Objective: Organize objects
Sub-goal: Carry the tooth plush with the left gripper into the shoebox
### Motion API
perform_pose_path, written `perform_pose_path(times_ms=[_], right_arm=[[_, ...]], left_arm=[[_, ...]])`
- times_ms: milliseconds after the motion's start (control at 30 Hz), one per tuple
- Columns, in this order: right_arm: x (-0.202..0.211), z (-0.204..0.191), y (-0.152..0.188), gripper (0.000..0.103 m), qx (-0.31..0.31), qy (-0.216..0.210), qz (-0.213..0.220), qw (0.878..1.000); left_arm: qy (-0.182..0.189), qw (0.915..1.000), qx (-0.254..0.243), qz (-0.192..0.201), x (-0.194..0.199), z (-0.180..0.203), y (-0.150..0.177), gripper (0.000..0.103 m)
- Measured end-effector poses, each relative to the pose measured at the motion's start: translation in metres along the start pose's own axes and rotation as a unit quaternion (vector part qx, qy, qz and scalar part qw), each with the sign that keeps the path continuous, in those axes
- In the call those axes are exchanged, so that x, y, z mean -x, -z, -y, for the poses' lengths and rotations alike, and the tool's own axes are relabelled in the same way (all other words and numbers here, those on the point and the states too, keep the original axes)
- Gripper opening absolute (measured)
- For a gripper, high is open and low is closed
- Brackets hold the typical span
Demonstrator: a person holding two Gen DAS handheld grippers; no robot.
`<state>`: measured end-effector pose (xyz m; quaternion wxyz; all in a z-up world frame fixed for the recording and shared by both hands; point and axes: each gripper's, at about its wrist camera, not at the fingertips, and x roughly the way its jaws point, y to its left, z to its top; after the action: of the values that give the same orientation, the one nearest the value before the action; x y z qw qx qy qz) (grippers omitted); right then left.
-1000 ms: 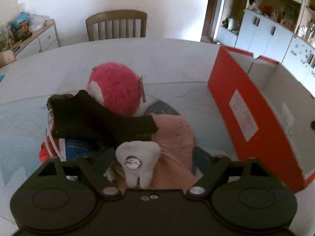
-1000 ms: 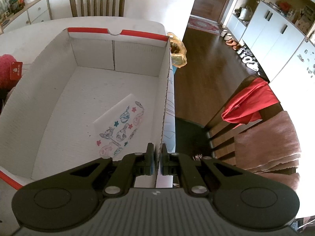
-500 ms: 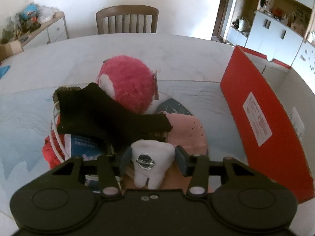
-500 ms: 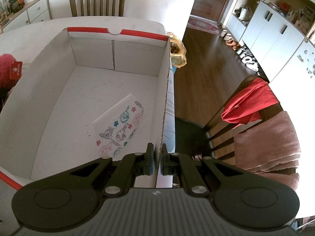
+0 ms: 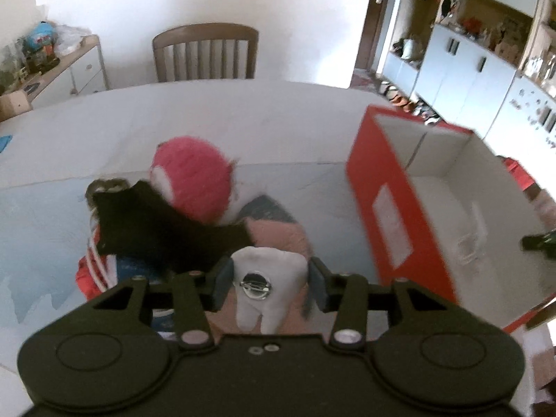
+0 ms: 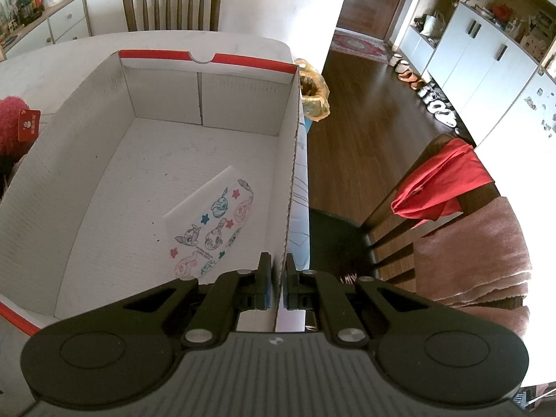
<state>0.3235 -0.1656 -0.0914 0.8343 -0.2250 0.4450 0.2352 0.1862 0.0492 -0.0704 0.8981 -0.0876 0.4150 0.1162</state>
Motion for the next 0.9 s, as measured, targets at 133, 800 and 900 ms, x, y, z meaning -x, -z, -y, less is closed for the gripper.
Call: perform_pose_path(times_ms=[133, 800, 900], right_arm=[[0.000, -0.001, 0.000, 0.006, 0.001, 0.000, 0.001, 1.000], [0.001, -0.003, 0.001, 0.005, 0.012, -0.018, 0.013, 1.000], [0.001, -0.005, 0.001, 0.005, 0.016, -0.022, 0.014, 1.000]], left_arm=[[0.015, 0.9998, -0.011, 0.005, 0.010, 0.017, -0.013, 0.045], [0.094, 0.9868, -0.132, 0.011, 0.001, 0.135, -0.055, 0.045], [0.096, 0.9849, -0.144, 0.006, -0.008, 0.149, -0.055, 0.045]])
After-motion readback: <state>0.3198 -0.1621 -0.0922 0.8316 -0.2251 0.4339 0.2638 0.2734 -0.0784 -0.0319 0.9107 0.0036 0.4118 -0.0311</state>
